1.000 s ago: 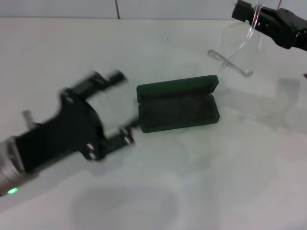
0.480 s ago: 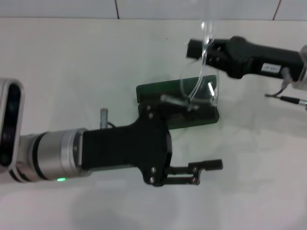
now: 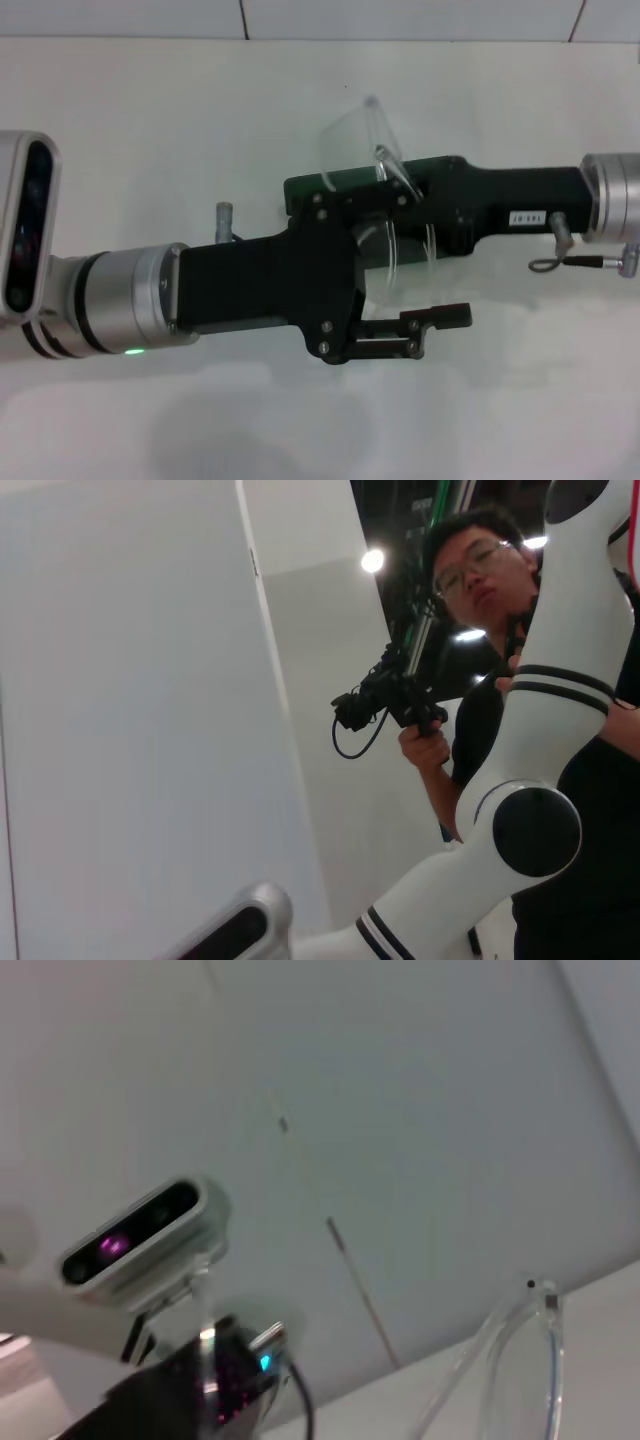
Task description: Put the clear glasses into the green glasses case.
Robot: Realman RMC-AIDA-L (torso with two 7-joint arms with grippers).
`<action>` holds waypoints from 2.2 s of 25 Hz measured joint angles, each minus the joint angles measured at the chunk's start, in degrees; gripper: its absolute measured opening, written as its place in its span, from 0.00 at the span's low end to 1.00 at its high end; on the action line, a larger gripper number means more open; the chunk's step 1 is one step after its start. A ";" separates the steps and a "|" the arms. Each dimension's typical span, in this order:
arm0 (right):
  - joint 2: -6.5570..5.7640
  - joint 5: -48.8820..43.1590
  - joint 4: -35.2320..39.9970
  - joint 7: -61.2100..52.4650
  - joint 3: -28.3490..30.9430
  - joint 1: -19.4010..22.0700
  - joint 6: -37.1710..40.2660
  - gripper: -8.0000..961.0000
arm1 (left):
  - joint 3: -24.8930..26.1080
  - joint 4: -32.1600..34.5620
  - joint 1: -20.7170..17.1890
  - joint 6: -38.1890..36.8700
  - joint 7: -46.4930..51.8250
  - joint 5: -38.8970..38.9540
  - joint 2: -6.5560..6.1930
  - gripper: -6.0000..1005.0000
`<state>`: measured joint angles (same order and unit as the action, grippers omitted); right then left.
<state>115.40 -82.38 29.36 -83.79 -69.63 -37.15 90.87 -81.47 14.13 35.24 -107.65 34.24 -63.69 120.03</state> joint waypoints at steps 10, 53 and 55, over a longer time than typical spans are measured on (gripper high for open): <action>-0.09 -1.82 0.34 1.58 -0.27 0.35 5.59 0.13 | 0.00 0.36 0.76 1.72 2.13 -0.06 0.03 0.70; -1.32 -2.03 2.20 1.41 0.07 0.40 7.68 0.13 | 0.04 4.25 -3.85 3.73 2.06 1.56 -0.06 0.69; -1.32 -2.25 2.53 1.51 0.03 0.43 8.17 0.13 | 0.04 4.24 -3.81 4.18 2.07 1.56 -0.06 0.69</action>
<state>114.08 -84.63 31.89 -82.28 -69.60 -36.72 99.04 -81.43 18.37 31.44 -103.47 36.30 -62.13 119.97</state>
